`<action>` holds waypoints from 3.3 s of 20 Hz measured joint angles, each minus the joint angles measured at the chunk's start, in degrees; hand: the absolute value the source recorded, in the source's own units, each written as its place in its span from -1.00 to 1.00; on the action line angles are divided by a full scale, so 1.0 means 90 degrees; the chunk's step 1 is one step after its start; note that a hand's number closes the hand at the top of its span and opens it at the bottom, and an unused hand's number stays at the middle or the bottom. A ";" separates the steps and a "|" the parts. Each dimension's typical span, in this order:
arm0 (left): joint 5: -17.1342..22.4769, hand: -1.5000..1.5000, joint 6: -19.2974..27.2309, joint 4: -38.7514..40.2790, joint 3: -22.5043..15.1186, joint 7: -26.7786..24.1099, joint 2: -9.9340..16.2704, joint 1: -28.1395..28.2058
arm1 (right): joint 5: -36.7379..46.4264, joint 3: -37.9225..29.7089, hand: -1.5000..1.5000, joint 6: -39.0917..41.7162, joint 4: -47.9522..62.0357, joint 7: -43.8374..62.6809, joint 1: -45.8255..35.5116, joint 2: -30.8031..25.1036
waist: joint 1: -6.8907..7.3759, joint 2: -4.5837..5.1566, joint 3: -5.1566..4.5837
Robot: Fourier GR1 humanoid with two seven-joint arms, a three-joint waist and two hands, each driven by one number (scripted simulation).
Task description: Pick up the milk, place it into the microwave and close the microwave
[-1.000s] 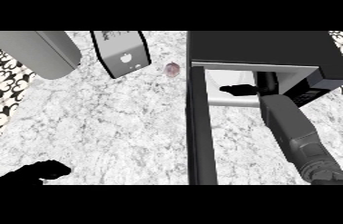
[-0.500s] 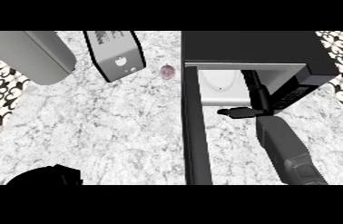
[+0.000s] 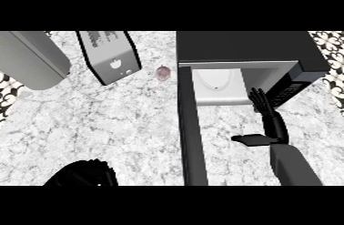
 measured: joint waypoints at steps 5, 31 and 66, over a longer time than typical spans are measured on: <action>-0.0538 1.00 0.0471 0.0578 -0.0548 -0.0166 -0.0001 -0.0575 | -0.0210 0.0094 -1.00 0.0178 -0.0908 0.0086 0.1080 -0.0088 | -0.0107 0.0019 -0.0002; -0.0602 1.00 0.4661 0.6449 -0.3813 -0.2956 0.0021 -0.3807 | -0.2000 0.1000 -1.00 0.1629 -0.6701 0.1316 0.4946 -0.0879 | -0.0414 0.0146 -0.0016; 0.3669 -1.00 0.7941 0.7604 -0.4283 -0.3443 -0.0003 -0.6522 | -0.3127 0.0101 1.00 0.2028 -0.9622 0.2795 0.4571 -0.2816 | -0.1562 0.0434 -0.0033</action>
